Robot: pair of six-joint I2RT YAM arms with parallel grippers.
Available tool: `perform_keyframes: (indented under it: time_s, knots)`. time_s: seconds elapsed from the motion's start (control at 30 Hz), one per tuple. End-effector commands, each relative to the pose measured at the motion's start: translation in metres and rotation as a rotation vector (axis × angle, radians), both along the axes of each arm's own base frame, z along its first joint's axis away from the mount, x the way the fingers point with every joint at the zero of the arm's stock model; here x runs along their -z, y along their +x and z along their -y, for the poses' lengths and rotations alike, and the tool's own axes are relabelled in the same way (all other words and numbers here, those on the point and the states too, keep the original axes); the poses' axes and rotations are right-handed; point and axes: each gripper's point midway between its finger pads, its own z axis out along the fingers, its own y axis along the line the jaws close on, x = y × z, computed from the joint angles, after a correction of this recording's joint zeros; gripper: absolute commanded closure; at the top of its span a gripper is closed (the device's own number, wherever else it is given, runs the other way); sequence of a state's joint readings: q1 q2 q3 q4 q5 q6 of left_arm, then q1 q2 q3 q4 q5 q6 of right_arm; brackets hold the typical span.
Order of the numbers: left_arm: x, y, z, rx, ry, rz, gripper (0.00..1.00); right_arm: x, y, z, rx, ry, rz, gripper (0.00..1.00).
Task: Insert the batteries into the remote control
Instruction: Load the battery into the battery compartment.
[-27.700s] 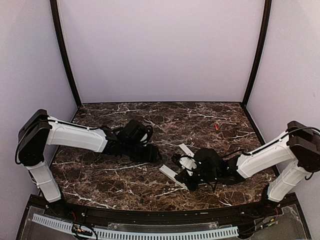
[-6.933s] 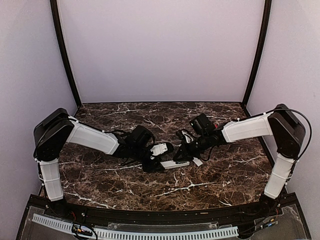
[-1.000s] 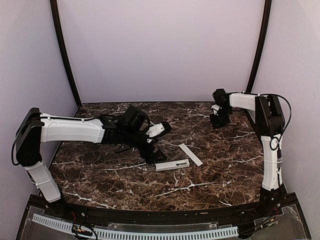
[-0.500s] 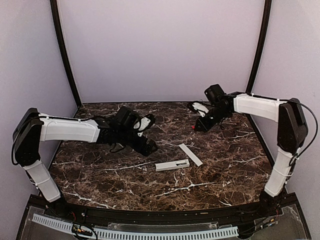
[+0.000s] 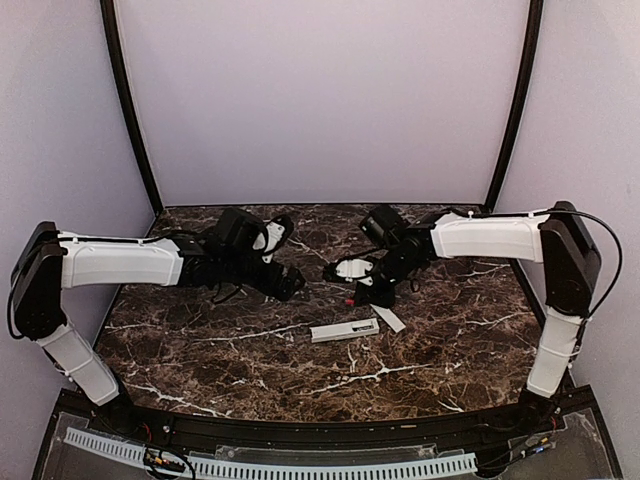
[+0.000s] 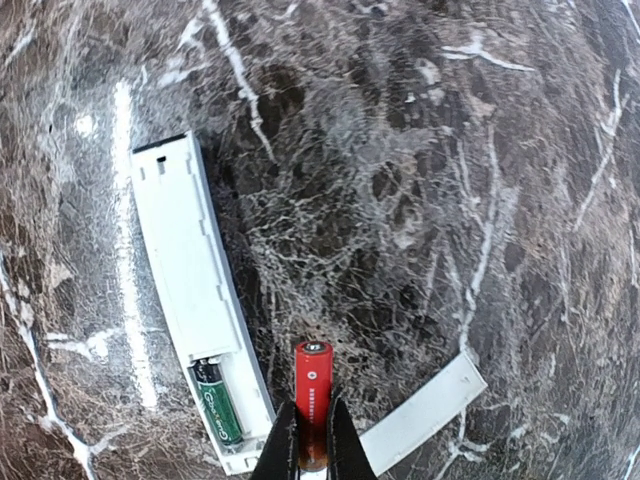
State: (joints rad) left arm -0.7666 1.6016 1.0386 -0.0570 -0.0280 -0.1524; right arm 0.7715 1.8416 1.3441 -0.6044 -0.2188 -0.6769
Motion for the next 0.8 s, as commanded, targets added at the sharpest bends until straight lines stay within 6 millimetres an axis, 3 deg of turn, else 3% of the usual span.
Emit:
perform_keyframes:
  time_s: [0.0,0.13,0.37,0.77]
  knots:
    - [-0.01,0.002,-0.011,-0.036,-0.011,0.027,0.01,0.018,-0.013,0.001,-0.1,-0.083,0.035,1.0]
    - [-0.008,0.005,-0.014,-0.041,-0.002,0.028,0.01,0.017,-0.017,0.002,-0.12,-0.084,0.03,0.99]
    - [-0.005,0.01,-0.017,-0.05,0.007,0.02,0.01,0.034,-0.023,0.015,-0.158,-0.143,0.037,0.98]
    - [0.003,0.012,-0.018,-0.054,0.019,-0.006,0.01,0.044,-0.028,0.015,-0.175,-0.153,0.01,0.96]
